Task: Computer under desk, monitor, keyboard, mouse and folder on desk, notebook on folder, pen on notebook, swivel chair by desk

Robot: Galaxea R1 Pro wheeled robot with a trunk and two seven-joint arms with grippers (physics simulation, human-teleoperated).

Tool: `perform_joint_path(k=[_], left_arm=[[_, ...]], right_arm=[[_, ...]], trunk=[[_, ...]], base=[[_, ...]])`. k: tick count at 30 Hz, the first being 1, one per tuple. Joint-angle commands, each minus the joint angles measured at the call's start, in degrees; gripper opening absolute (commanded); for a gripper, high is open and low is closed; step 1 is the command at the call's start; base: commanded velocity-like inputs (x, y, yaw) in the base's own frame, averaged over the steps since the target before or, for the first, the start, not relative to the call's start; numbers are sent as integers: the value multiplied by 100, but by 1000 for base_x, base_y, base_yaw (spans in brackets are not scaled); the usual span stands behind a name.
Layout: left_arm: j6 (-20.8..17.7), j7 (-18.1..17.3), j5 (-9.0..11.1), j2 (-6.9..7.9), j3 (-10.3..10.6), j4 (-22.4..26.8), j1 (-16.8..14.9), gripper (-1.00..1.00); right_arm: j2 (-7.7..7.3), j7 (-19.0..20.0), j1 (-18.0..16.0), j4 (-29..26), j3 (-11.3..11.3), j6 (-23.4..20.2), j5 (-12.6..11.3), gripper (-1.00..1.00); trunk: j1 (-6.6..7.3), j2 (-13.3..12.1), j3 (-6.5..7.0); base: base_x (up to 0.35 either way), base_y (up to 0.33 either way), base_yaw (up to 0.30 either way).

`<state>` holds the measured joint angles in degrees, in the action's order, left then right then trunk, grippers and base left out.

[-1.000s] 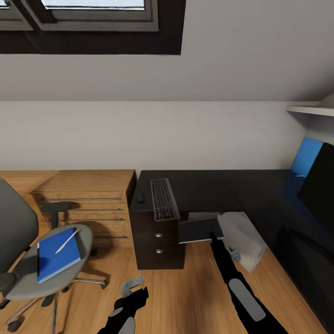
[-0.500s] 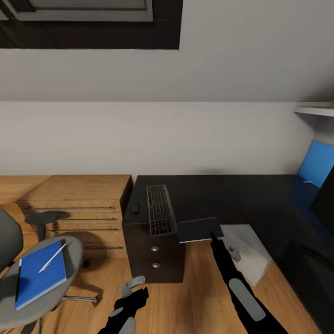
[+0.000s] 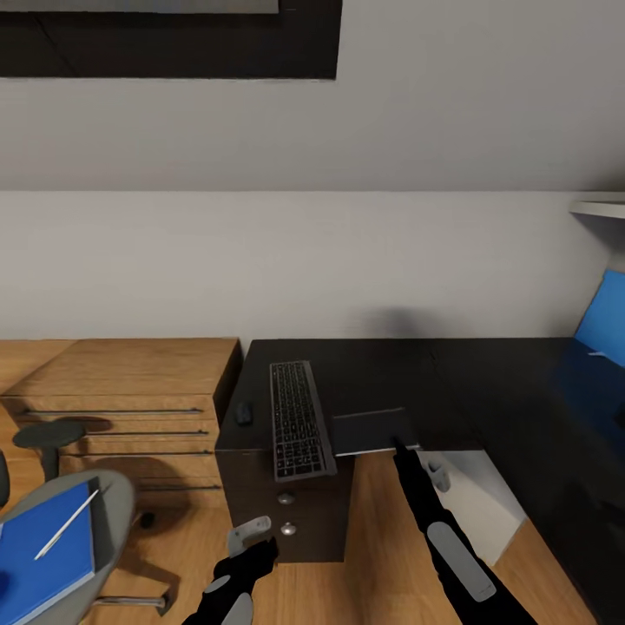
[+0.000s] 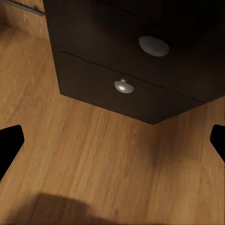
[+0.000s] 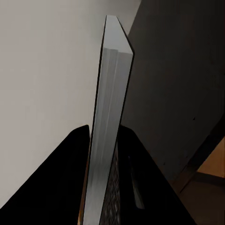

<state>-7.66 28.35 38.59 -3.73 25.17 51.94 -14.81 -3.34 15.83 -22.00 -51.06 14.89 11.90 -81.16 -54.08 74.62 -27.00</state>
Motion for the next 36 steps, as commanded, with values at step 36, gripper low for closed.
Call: perform_joint_path(k=[36], left_arm=[[0,64,39,-5,14,0,-4,100]], right_arm=[[438,-360,-15,255,-458,2160,-76,-100]], trunk=[[-223,404,-185]], base=[[22,13,0]])
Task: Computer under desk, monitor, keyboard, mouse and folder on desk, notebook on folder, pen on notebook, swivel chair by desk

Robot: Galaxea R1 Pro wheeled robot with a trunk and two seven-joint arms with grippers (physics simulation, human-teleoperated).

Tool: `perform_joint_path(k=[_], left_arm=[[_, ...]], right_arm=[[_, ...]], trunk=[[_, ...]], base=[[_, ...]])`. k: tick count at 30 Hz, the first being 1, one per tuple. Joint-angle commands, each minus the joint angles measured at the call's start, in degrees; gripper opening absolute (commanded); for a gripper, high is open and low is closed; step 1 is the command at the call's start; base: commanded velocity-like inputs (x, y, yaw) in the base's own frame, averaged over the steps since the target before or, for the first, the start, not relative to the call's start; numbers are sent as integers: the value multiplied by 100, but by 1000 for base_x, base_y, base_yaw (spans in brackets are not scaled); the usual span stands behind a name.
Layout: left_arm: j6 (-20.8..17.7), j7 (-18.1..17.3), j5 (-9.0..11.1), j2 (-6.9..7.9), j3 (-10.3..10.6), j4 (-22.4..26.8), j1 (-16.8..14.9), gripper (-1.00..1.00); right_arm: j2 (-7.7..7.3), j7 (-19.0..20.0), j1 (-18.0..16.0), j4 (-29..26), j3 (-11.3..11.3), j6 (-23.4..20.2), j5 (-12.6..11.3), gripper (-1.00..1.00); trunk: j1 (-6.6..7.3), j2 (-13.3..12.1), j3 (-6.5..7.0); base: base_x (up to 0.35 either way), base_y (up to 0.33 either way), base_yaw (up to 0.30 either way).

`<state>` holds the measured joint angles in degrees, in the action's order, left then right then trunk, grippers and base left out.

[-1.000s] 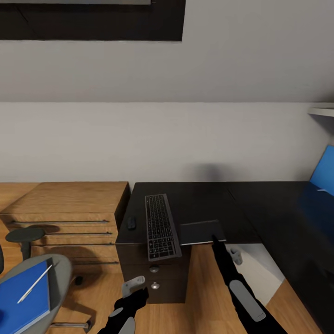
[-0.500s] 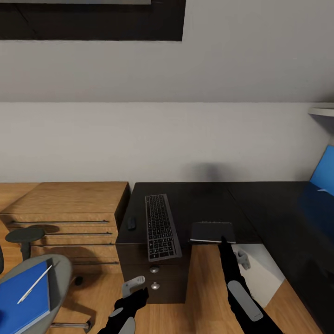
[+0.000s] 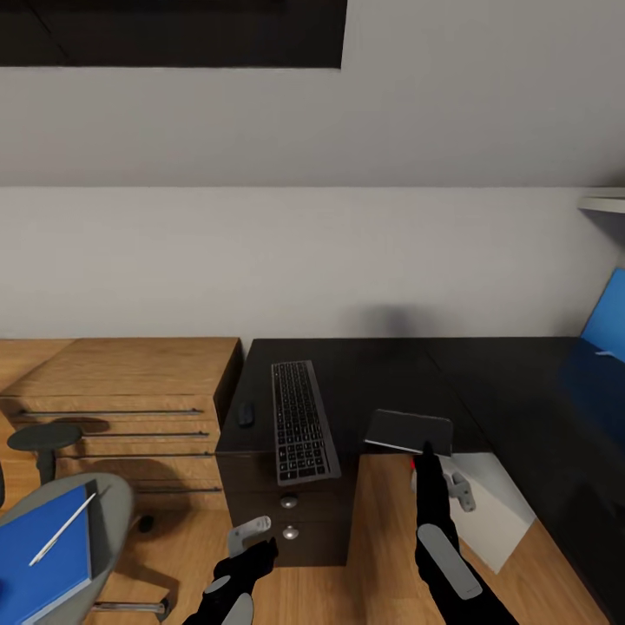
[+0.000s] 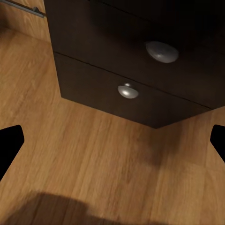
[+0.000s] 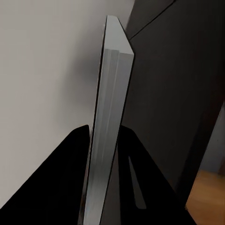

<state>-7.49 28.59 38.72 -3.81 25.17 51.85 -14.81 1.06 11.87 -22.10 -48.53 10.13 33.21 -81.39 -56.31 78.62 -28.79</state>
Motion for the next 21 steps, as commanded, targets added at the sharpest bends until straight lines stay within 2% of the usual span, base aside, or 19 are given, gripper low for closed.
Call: perform_joint_path(k=[1,8,21], left_arm=[[-17,41,29,3,14,9,-4,100],[-16,34,39,1,14,9,-4,100],[-16,17,23,-6,14,-138,-4,100]], right_arm=[[14,36,-5,1,-7,40,-52,-100],[79,35,-5,1,-19,45,-52,-100],[81,50,-5,1,-27,31,-55,-100]], trunk=[[-22,45,-24],[-176,326,-150],[-462,847,-383]], base=[[0,0,0],[0,0,0],[0,0,0]])
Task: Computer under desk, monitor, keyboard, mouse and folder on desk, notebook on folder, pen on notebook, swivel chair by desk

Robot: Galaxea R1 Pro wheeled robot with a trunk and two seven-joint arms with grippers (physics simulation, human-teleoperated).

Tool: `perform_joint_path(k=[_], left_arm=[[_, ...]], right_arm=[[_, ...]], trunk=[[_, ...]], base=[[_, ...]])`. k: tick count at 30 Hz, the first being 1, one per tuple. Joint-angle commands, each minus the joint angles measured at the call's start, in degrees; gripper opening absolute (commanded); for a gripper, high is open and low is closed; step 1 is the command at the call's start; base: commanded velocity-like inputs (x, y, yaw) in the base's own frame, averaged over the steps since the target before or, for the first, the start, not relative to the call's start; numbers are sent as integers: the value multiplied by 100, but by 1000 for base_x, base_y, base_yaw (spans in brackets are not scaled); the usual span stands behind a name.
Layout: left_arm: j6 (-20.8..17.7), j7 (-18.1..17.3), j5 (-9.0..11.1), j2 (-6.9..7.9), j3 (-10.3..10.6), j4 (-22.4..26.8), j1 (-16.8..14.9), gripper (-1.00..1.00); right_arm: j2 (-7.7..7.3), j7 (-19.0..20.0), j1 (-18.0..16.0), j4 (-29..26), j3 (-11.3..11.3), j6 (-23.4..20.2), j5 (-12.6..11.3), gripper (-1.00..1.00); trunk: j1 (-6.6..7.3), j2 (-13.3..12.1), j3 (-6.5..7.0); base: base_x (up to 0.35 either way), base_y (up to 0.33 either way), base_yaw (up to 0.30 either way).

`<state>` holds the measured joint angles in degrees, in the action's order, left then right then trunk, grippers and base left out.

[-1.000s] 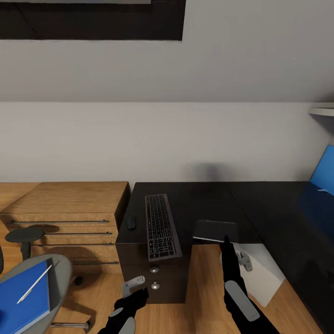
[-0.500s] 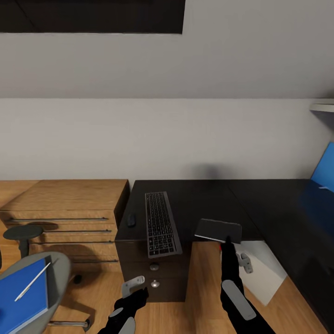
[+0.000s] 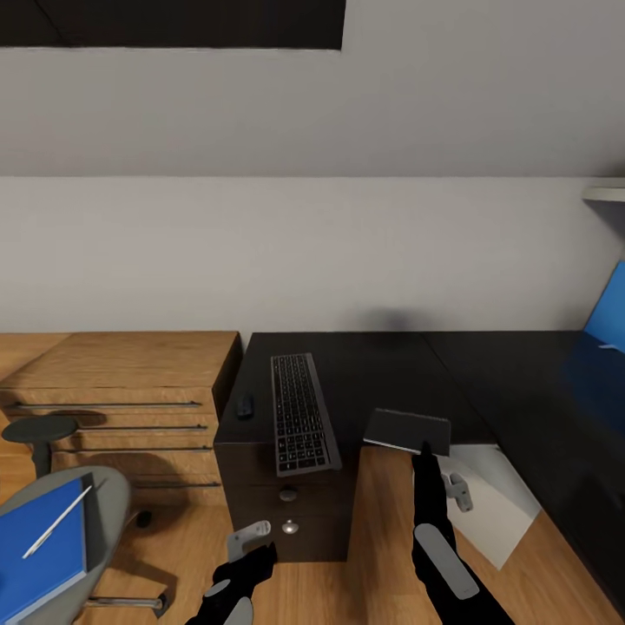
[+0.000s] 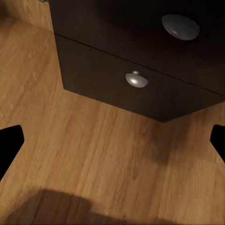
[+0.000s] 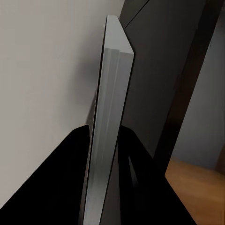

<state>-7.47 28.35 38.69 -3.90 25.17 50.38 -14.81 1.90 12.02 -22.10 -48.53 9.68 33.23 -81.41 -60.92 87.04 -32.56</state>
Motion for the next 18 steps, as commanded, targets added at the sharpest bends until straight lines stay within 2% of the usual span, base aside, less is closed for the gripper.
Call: perform_joint_path(k=[1,18], left_arm=[[-17,40,25,3,15,5,-4,100],[-12,35,16,3,15,-2,-4,100]], right_arm=[[-4,39,-5,1,14,27,-56,-100],[-25,57,-5,-7,4,-16,-59,-100]], trunk=[[-22,45,-24],[-44,85,-42]], base=[[0,0,0],[0,0,0]])
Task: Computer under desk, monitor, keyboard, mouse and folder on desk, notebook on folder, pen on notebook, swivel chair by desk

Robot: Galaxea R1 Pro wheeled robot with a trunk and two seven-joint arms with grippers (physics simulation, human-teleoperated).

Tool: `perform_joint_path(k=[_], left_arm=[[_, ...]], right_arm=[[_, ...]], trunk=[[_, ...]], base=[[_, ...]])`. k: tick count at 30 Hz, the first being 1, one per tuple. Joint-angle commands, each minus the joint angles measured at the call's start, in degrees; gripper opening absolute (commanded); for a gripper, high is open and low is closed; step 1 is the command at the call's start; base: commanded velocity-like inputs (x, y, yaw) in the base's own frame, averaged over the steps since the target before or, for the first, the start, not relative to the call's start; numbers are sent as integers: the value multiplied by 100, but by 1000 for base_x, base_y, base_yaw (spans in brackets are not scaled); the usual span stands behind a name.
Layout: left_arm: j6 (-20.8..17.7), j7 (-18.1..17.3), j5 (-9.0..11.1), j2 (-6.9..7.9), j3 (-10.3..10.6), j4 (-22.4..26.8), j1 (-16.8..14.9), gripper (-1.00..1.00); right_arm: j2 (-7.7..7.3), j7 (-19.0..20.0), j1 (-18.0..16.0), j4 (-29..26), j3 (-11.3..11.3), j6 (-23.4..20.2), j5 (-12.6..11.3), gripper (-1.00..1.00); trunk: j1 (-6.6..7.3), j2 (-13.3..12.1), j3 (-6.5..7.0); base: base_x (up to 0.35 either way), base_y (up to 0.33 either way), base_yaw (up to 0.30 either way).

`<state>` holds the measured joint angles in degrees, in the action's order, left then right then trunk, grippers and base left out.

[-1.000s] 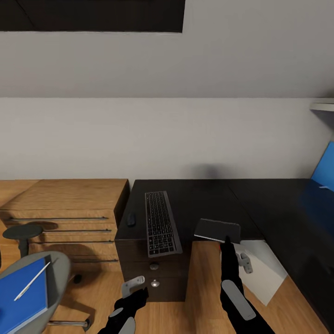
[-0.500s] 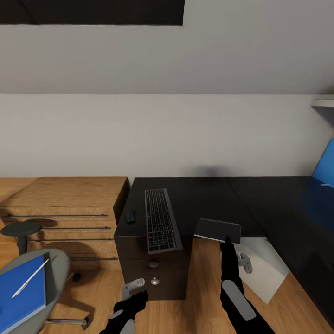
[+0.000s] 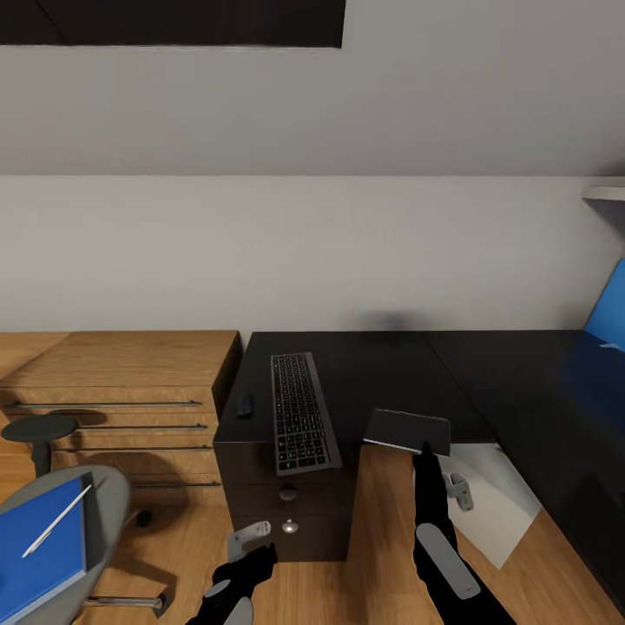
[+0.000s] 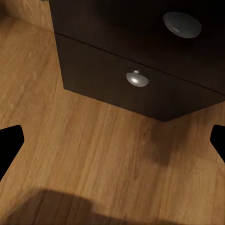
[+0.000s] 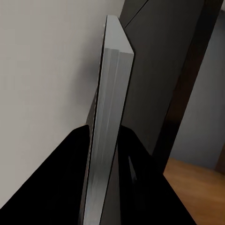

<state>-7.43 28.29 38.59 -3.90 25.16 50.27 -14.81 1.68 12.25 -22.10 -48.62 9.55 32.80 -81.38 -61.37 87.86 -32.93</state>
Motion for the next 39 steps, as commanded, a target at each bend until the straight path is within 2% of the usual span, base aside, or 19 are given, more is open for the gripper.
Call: perform_joint_path(k=[1,11,21,39], left_arm=[[-17,40,26,3,15,10,-4,100],[-21,37,34,3,15,9,-4,100],[-15,36,29,3,15,9,-4,100],[-13,36,28,3,15,1,-4,100]], right_arm=[[-2,34,-5,2,17,27,-61,-100],[4,43,-5,-2,15,28,-60,-100],[9,49,-5,0,15,36,-53,-100],[16,41,-5,4,26,45,-53,-100]], trunk=[[0,3,-6],[0,3,-6],[0,3,-6],[0,3,-6]], base=[[0,0,0],[7,0,0],[166,0,0],[10,0,0]])
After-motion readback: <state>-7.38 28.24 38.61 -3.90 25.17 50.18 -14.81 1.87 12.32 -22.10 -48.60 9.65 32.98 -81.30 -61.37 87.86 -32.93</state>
